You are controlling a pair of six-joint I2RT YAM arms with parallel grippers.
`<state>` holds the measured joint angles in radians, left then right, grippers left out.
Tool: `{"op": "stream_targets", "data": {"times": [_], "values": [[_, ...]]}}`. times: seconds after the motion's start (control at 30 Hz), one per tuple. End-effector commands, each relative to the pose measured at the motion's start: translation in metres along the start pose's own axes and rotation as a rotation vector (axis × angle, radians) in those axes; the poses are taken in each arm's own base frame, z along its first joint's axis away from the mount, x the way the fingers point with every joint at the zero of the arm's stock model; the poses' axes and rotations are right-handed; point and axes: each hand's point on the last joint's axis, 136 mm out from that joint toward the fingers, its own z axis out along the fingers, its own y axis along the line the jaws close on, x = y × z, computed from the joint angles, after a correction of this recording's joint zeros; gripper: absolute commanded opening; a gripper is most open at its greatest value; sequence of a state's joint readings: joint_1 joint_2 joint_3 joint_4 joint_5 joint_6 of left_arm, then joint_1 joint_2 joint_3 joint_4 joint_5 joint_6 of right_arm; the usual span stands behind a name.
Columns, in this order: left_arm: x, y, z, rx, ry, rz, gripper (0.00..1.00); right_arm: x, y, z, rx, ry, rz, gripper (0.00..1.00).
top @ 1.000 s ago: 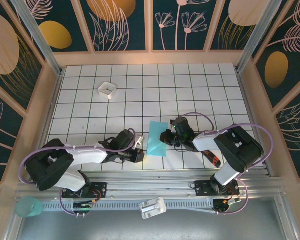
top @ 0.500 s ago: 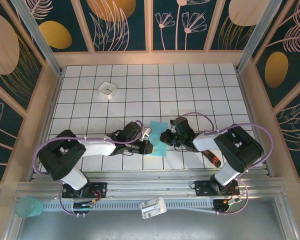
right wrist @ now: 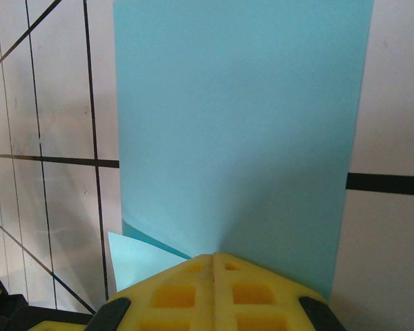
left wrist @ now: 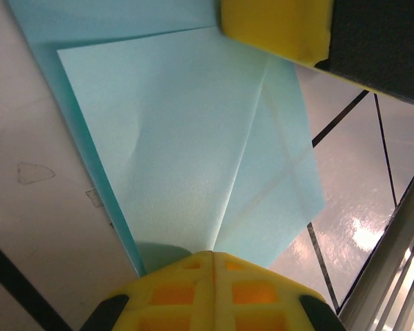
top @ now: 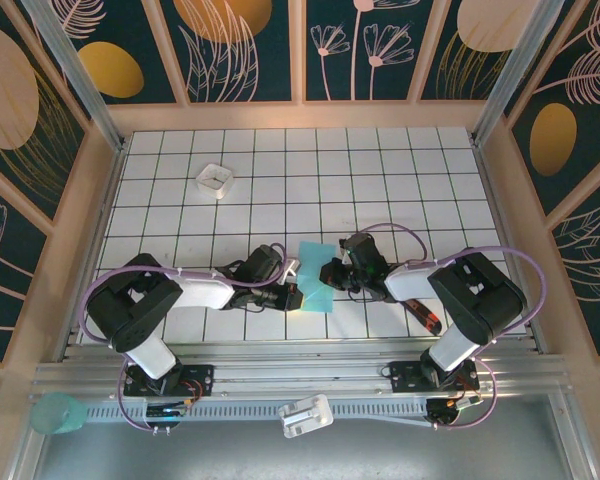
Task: Fold a paper plane with a square sheet of paper (pick it up from the middle)
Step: Fold the triangle a second time at the center of the table.
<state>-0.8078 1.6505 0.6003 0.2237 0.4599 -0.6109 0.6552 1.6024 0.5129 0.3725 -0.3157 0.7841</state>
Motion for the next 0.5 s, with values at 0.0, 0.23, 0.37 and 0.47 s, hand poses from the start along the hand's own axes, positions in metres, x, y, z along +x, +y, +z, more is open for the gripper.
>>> {"op": "stream_targets", "data": {"times": [0.0,0.23,0.37,0.47], "values": [[0.023,0.028,0.004,-0.095,0.065,-0.013,0.0,0.002,-0.021,-0.003,0.106,0.017,-0.022,0.01],[0.034,0.045,0.003,-0.167,0.096,-0.017,0.0,-0.014,0.037,-0.024,-0.059,-0.021,-0.094,0.13],[0.041,0.047,0.004,-0.162,0.111,-0.038,0.0,0.004,0.049,-0.024,-0.099,0.007,-0.076,0.14],[0.043,0.047,0.004,-0.153,0.114,-0.051,0.0,0.019,0.049,-0.018,-0.111,0.031,-0.037,0.07]]}}
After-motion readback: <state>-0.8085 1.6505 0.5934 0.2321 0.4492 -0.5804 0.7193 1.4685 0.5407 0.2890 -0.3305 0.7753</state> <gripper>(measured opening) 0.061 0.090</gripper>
